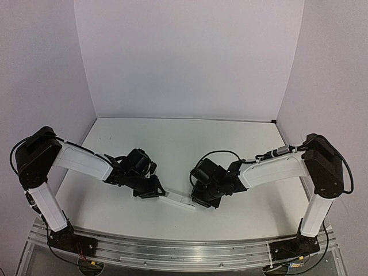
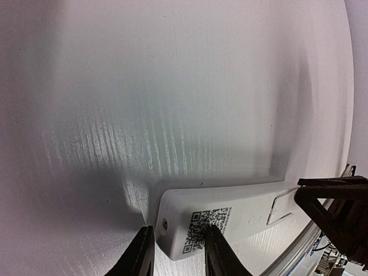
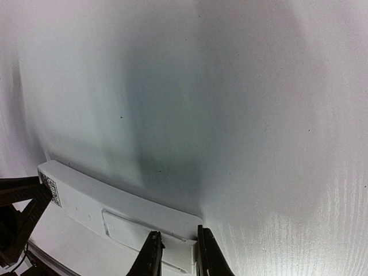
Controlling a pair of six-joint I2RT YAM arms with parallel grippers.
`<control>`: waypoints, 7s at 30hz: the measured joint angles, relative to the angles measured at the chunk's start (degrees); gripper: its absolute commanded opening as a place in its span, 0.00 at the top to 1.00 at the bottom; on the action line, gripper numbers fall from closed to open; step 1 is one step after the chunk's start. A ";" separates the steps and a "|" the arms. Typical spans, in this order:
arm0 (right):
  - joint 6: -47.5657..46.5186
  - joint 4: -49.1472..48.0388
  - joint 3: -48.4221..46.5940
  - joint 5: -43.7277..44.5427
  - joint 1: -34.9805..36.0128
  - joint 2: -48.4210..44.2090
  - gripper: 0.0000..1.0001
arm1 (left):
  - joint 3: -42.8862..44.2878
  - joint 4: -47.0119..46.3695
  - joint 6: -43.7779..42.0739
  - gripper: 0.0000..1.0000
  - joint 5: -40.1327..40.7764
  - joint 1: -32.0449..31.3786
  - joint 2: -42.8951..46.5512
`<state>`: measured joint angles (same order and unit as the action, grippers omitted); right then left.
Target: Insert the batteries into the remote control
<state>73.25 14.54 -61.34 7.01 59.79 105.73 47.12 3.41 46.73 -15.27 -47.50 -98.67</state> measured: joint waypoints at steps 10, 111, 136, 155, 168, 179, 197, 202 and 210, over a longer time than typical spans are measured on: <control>1.67 0.14 -0.02 0.70 0.36 0.00 0.83 | -0.54 -0.62 0.27 0.73 0.23 -0.39 0.27; 2.16 15.19 -13.55 -0.09 1.36 9.40 0.81 | 0.54 2.21 -0.38 0.85 2.11 -1.40 0.45; -1.48 19.14 -16.62 -1.91 0.54 10.85 0.80 | 0.88 3.18 -0.13 0.82 4.65 -2.26 0.68; -12.05 1.71 -2.19 1.62 1.92 1.54 0.36 | 5.05 8.77 0.24 0.74 9.91 -4.56 -0.74; -45.36 8.22 -0.38 0.55 1.90 -13.97 0.09 | 7.50 14.58 -0.51 0.38 11.38 -5.00 -0.76; -81.35 11.08 -7.70 -6.12 1.92 -4.51 0.09 | 17.36 23.60 -2.44 0.00 19.31 -5.07 8.16; -91.30 11.23 -13.63 -17.15 -6.20 9.43 0.23 | -6.19 35.67 11.11 0.00 29.07 -5.07 53.96; -91.27 10.60 -14.36 -19.55 -5.63 10.64 0.31 | -6.34 36.86 13.01 0.00 29.76 -5.07 55.12; -91.05 10.59 -14.49 -13.30 -2.37 10.84 0.89 | -6.34 37.49 14.39 0.00 30.02 -5.07 54.04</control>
<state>-17.80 25.13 -75.83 -6.29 57.42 116.58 40.77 40.90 61.12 14.76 -52.58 -44.64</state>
